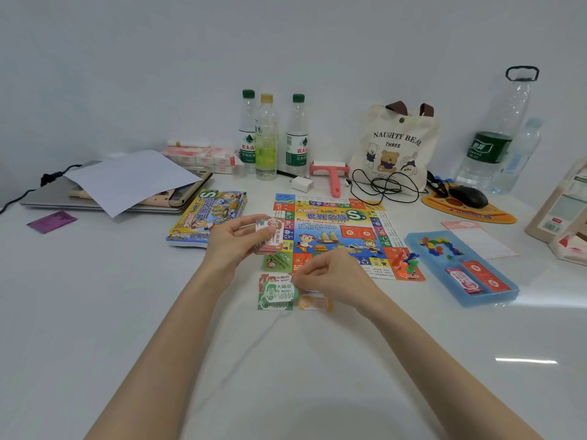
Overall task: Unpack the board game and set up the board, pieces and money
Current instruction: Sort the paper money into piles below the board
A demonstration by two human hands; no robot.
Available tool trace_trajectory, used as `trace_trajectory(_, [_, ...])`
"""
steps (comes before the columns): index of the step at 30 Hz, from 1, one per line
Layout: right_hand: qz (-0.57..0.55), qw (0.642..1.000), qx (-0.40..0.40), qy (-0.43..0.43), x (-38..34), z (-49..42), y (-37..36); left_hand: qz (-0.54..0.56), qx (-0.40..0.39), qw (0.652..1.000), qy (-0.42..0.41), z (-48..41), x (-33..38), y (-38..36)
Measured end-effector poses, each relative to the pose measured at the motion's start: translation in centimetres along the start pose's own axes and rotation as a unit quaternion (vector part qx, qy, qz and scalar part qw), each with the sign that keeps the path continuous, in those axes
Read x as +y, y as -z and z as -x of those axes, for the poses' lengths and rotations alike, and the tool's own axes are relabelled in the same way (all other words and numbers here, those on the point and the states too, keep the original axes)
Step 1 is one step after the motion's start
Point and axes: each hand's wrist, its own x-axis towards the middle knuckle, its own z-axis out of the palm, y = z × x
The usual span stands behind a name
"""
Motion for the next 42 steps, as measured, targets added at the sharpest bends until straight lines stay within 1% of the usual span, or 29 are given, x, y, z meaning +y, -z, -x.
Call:
trace_trajectory(3, [0.024,1.000,-0.007,0.002,-0.4,0.0,-0.4,0.006,0.004,1.000,0.003,0.0,0.0,0.0])
trace_trajectory(7, [0.046,0.999,0.007,-0.012,-0.7,0.0,-0.9,0.015,0.002,1.000,0.001,0.1,0.1,0.0])
trace_trajectory(13, [0.076,0.997,-0.007,-0.018,-0.4,0.2,-1.3,0.012,-0.002,1.000,0.000,0.0,-0.1,0.0])
trace_trajectory(21, [0.140,0.990,0.017,0.007,-0.6,0.5,-1.4,0.000,-0.005,1.000,0.003,-0.2,-0.3,0.1])
trace_trajectory(24, [0.109,0.992,0.050,0.029,-0.7,0.7,-0.9,-0.012,-0.005,1.000,0.002,-0.2,-0.5,0.1])
trace_trajectory(26, [0.066,0.992,0.094,0.051,-0.6,0.5,-0.3,-0.019,-0.011,1.000,0.004,-0.1,-0.5,0.0])
trace_trajectory(29, [0.029,0.983,0.168,0.074,-0.3,0.0,0.7,-0.034,-0.035,0.999,0.008,0.1,-0.2,-0.3])
trace_trajectory(31, [0.013,0.977,0.196,0.080,-0.3,-0.1,1.3,-0.049,-0.055,0.997,0.014,0.3,-0.1,-0.6])
trace_trajectory(33, [0.004,0.974,0.206,0.090,-0.4,-0.2,1.8,-0.063,-0.077,0.995,0.014,0.5,-0.2,-0.9])
trace_trajectory(37, [-0.028,0.974,0.202,0.094,-0.4,-0.2,1.7,-0.073,-0.106,0.992,-0.001,1.2,-0.5,-2.1])
trace_trajectory(42, [-0.097,0.975,0.188,0.069,0.0,-0.2,1.5,-0.084,-0.107,0.991,-0.002,1.7,-1.0,-2.9])
